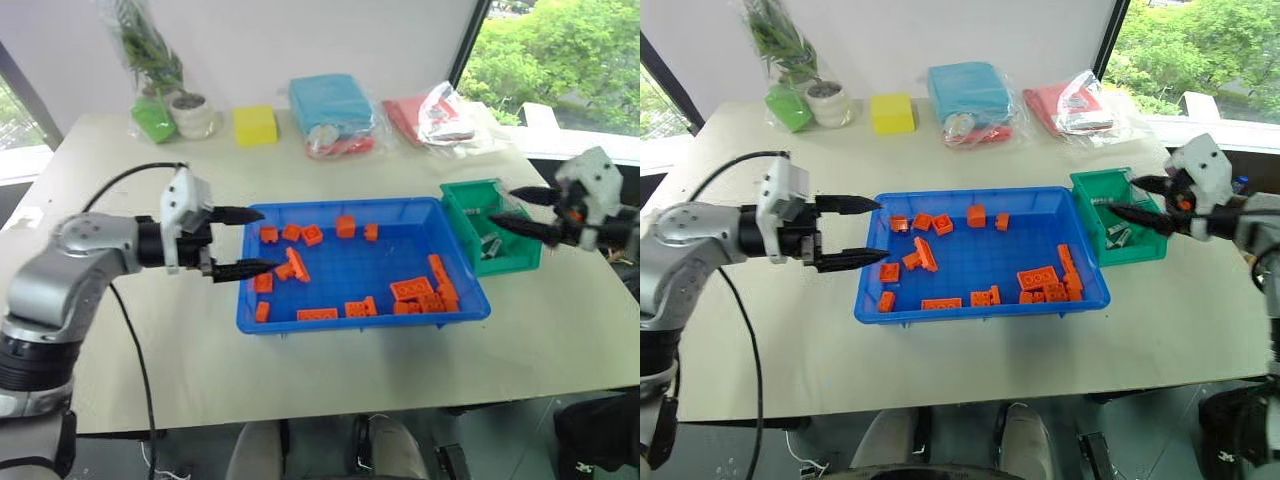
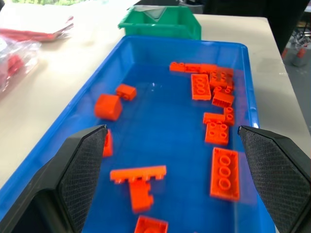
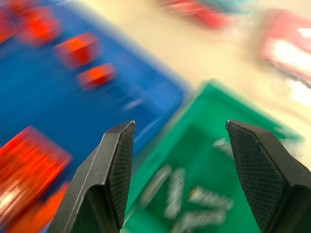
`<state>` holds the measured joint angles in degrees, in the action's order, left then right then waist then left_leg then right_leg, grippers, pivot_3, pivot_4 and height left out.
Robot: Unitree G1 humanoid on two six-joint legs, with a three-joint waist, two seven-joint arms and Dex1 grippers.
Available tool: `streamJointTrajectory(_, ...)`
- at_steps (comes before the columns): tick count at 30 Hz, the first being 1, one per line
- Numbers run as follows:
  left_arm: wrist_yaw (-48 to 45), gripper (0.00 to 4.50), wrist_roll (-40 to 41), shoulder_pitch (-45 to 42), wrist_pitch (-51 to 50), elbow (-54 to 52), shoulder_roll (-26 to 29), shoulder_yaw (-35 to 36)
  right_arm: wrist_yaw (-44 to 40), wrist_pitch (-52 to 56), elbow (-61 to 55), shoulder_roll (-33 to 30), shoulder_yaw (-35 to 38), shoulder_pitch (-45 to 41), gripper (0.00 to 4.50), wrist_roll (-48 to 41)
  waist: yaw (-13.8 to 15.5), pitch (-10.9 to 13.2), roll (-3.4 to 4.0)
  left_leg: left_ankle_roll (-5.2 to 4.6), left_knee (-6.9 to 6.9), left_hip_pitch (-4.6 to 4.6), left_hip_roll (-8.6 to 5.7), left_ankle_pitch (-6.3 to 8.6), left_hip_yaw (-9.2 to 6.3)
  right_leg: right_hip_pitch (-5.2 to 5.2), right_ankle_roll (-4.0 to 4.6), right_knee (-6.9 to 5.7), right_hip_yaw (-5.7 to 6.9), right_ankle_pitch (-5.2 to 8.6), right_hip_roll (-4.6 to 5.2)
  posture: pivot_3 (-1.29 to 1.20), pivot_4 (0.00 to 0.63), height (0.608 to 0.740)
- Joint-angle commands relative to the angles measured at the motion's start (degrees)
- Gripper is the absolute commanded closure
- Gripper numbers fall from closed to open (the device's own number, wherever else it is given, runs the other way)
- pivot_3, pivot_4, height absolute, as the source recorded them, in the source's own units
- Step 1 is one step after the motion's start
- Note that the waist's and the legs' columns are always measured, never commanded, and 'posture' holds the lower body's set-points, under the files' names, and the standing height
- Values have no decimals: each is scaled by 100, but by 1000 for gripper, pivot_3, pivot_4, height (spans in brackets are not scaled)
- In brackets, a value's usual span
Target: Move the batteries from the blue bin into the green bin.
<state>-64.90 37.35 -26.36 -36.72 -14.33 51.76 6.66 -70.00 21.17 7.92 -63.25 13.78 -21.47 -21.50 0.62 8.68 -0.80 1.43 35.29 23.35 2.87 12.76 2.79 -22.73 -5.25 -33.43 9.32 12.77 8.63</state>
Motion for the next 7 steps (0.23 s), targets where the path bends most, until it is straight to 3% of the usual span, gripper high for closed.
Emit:
streamJointTrajectory(1, -476, 0, 285, 345, -100, -113, 474, 559, -816, -563, -59, -300, 240, 415, 1470, -108, -32, 0, 1, 1, -2, -7, 2, 1, 4, 0, 2, 0, 0, 1, 1, 0, 150, 704)
streamJointTrajectory(7, -623, 0, 212, 850, 99, -263, 778, 879, -1167, -231, -422, -360, 361, 817, 1470, -441, 0, 10, 18, 14, -4, -10, 6, 8, 9, -27, 11, 5, 0, 6, 2, 0, 150, 704)
